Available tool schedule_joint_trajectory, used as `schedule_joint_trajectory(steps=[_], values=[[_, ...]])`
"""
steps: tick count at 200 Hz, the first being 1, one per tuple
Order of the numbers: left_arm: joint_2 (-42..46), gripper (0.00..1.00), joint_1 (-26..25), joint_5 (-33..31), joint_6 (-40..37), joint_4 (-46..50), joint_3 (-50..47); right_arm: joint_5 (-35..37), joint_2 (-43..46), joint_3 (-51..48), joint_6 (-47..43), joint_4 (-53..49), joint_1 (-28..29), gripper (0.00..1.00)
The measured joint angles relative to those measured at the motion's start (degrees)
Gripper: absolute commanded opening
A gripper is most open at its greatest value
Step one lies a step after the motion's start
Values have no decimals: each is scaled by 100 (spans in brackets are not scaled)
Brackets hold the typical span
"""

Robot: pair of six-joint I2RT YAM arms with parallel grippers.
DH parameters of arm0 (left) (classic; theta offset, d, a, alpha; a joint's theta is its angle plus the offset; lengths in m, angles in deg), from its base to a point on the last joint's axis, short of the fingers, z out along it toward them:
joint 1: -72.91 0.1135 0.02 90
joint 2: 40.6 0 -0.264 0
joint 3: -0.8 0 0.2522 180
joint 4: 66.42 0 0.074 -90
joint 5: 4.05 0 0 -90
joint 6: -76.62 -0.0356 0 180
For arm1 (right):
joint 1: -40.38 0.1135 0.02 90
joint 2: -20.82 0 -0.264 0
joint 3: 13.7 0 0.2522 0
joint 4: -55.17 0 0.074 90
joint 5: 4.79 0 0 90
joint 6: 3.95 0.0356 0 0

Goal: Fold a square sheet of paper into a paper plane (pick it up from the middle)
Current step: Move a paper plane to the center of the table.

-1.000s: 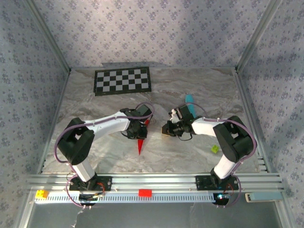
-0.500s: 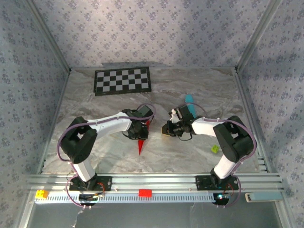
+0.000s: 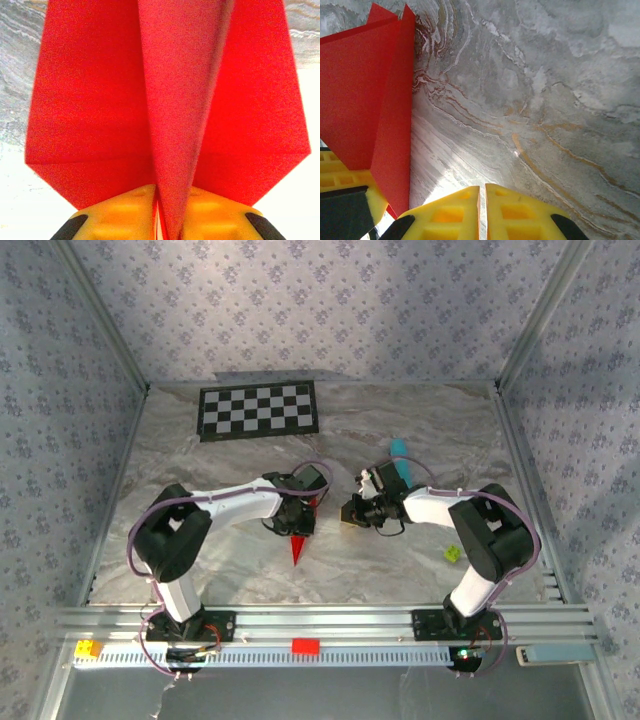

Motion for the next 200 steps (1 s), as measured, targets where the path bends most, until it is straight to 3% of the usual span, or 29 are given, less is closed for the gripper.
schedule_joint_trajectory(steps=[127,200], values=[[-111,19,-111,-319,264,-264,-164,44,15,9,-2,-50,-2,12],[-219,31,-144,-444,654,-417,-50,181,470,177,-50,-409,-9,12]])
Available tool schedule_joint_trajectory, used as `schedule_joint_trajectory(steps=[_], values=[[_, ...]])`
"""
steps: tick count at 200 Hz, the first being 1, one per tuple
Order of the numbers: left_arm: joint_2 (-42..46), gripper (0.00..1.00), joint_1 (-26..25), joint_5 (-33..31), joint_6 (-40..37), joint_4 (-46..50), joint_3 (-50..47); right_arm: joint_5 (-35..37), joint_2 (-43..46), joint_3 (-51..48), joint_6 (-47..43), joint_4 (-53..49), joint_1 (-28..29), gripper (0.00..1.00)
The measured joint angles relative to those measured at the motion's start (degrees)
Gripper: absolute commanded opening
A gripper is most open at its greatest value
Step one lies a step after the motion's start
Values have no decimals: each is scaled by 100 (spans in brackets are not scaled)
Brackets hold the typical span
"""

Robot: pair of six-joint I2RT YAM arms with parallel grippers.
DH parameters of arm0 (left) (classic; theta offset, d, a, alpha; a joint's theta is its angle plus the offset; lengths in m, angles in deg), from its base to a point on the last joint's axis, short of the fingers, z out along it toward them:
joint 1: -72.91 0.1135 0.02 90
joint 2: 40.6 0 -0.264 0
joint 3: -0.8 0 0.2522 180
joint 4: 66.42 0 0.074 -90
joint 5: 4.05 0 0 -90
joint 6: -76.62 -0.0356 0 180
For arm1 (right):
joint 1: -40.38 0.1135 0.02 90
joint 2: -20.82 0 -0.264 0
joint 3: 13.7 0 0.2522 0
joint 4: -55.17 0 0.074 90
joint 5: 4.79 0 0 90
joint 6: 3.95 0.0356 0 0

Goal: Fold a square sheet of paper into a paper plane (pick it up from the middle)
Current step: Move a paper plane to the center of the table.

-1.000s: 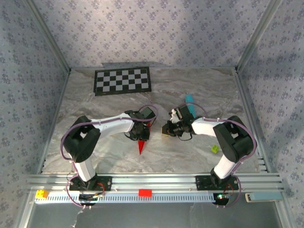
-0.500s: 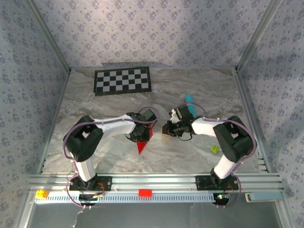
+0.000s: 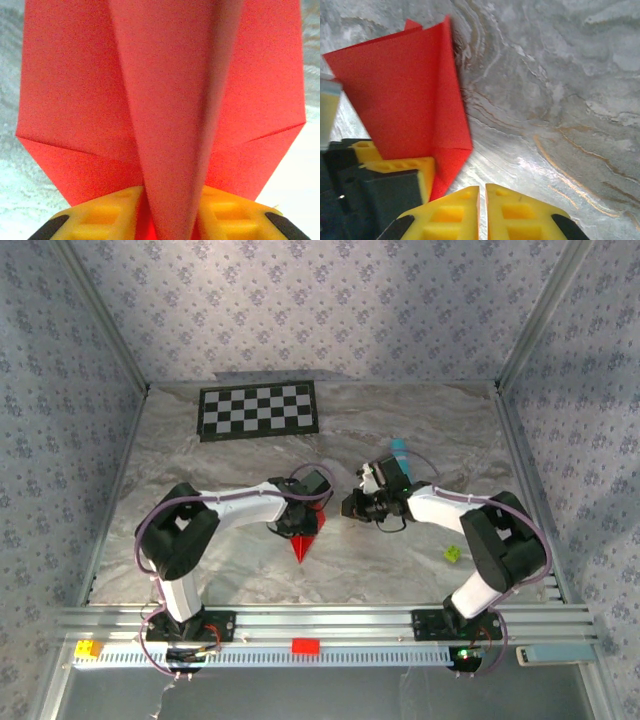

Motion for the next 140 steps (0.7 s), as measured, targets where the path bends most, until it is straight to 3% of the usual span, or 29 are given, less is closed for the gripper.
schedule_joint_trajectory(steps=[140], values=[[-457,38,-37,-601,584,9,577,330,599,2,-258,-323,-280,15]])
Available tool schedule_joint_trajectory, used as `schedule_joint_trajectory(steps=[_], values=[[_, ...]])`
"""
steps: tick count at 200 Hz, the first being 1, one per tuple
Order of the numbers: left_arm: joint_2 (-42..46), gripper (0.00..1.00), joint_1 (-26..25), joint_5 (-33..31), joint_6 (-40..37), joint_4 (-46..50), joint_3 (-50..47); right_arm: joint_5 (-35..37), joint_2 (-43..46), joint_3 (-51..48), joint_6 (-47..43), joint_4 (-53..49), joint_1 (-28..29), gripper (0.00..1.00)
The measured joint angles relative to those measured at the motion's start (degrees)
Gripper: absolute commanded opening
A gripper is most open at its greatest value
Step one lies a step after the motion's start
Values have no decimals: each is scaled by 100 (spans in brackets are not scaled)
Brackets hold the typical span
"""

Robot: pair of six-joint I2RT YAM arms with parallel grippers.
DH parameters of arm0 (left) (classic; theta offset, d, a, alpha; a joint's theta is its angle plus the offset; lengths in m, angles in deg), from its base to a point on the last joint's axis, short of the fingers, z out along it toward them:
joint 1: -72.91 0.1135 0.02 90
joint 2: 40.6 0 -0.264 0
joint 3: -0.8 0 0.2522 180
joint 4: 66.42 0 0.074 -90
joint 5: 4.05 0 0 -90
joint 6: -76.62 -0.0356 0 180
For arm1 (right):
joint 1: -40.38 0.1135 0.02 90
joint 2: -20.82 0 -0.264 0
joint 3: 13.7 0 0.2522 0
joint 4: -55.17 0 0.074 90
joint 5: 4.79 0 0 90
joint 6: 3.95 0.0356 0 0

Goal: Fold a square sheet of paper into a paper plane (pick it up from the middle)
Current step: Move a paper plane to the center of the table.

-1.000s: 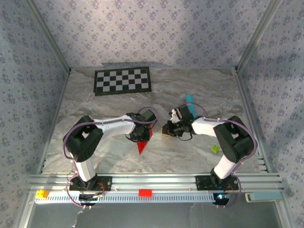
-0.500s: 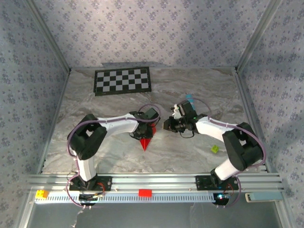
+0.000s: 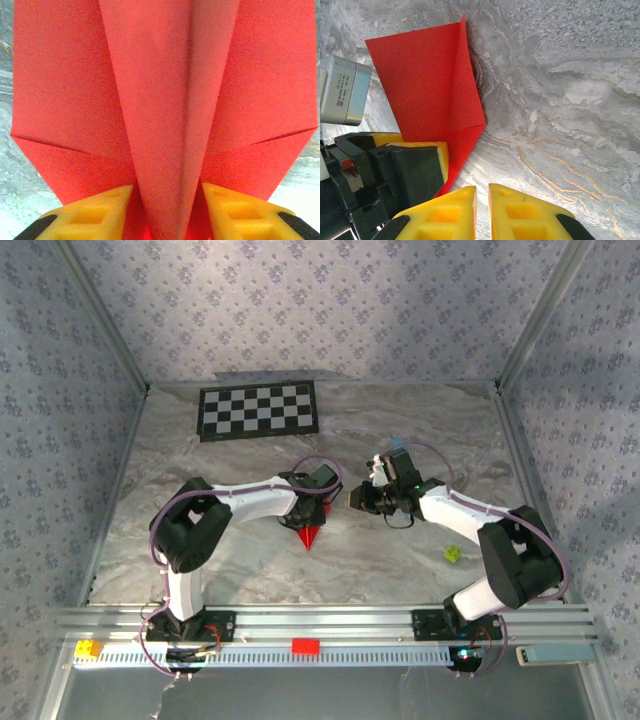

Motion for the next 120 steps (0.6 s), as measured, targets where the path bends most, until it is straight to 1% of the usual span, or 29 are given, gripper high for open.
schedule_joint_trajectory(steps=[44,77,120], values=[[0,40,0,-39,31,74,50,116,188,0,-2,-79,-50,16],[13,42,0,-127,35,278,103,203,339,-4,-4,-170,-94,17],[254,45,0,-221,35,468,286,295,466,-11,-17,-258,-170,17]])
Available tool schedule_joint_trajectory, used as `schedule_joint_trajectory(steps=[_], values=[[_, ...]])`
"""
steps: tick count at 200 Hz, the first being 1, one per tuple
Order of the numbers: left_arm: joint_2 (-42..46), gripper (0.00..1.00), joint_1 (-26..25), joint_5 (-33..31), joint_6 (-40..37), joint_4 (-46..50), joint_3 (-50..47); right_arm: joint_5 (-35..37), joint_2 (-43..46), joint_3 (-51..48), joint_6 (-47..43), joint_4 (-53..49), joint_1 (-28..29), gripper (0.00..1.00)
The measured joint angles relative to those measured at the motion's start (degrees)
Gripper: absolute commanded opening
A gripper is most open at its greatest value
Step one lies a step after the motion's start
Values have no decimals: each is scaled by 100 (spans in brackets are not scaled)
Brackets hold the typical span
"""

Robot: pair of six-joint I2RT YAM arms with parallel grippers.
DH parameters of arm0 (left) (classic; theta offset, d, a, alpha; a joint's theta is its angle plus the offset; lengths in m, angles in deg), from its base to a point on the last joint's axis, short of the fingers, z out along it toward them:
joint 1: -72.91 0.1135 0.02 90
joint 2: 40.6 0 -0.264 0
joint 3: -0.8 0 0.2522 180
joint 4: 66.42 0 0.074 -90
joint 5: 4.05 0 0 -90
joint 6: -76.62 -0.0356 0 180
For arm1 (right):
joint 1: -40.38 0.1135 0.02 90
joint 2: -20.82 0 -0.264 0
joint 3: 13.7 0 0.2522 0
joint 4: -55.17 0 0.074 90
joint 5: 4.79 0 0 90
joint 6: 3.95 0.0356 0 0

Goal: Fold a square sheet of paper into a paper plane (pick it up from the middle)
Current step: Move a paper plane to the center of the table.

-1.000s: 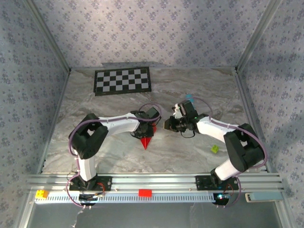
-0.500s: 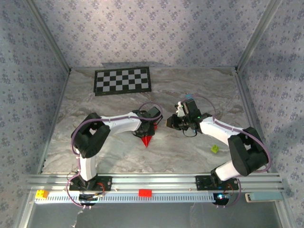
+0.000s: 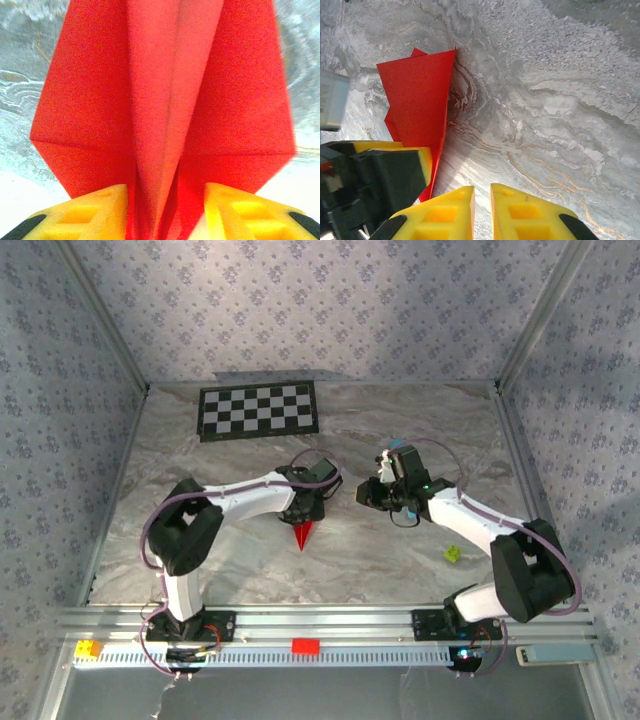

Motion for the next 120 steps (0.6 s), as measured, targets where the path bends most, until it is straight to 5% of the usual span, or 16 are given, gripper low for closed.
schedule_joint_trajectory(steps=[44,79,100,120], values=[[293,46,0,-85,-2,138,33,111,184,0,-90,-140,-114,19],[946,53,0,-354,-90,98,-94,815,824,9,-481,-590,-238,47],[1698,70,42,-748,-332,-17,-431,1797,1429,55,-787,-826,-367,61],[2470,90,308,-1075,-636,-243,-901,2973,1764,33,-1141,-704,-632,64]])
